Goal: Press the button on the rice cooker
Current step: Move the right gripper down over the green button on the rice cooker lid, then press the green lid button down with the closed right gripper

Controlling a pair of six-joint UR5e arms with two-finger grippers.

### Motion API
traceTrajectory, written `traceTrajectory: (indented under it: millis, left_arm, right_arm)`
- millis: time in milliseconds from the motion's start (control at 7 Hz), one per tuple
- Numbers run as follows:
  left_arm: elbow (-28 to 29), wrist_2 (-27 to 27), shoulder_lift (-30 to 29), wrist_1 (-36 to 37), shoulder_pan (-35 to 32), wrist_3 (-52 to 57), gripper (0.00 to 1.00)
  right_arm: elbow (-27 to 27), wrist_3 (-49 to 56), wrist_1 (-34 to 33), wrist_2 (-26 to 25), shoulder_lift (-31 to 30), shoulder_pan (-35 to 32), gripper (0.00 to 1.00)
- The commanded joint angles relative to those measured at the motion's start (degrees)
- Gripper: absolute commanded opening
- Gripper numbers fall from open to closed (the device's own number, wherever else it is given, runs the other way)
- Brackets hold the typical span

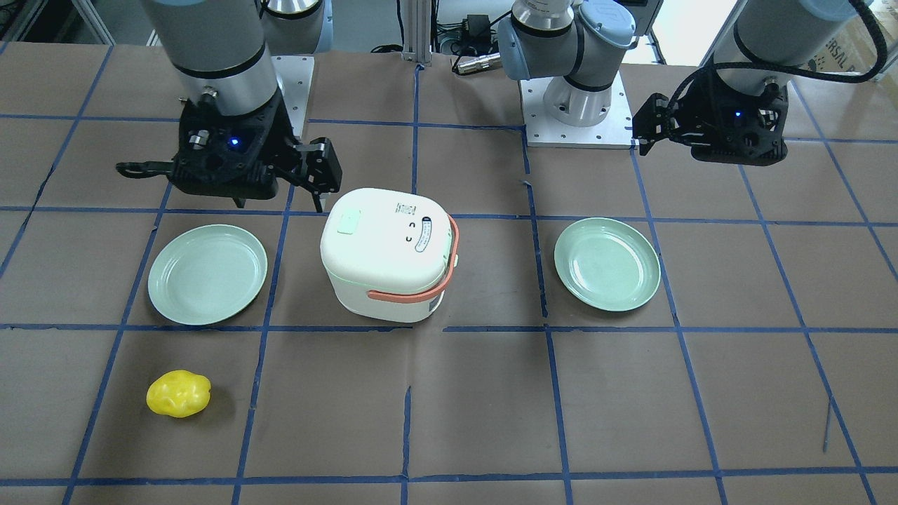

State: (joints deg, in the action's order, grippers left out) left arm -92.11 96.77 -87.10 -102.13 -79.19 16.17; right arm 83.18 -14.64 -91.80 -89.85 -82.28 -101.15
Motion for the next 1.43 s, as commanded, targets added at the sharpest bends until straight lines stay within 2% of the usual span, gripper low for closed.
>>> traceTrajectory:
  millis: [0,143,286,429,857,1286]
  left_arm:
    - [0.0,0.0,0.0,0.0,0.0,0.0,1.0]
    - [0.0,0.0,0.0,0.0,0.0,0.0,1.0]
    - [0.0,0.0,0.0,0.0,0.0,0.0,1.0]
    - [0.0,0.0,0.0,0.0,0.0,0.0,1.0]
    - [0.0,0.0,0.0,0.0,0.0,0.0,1.0]
    - [0.0,0.0,0.0,0.0,0.0,0.0,1.0]
  right_arm:
    - [4.7,-2.8,-3.9,0.7,-0.3,-2.7,0.79]
    - [7.2,-4.3,-3.8,3.2,-0.7,-2.9,0.29]
    - [9.4,-5.0,-3.9,7.4,-1.4,-2.8,0.08]
    - [10.9,-5.0,-3.9,7.2,-1.9,-2.9,0.05]
    - [13.6,-5.0,-4.0,6.7,-2.3,-2.8,0.04]
    - [16.1,-5.0,-7.7,6.5,-1.5,-2.8,0.05]
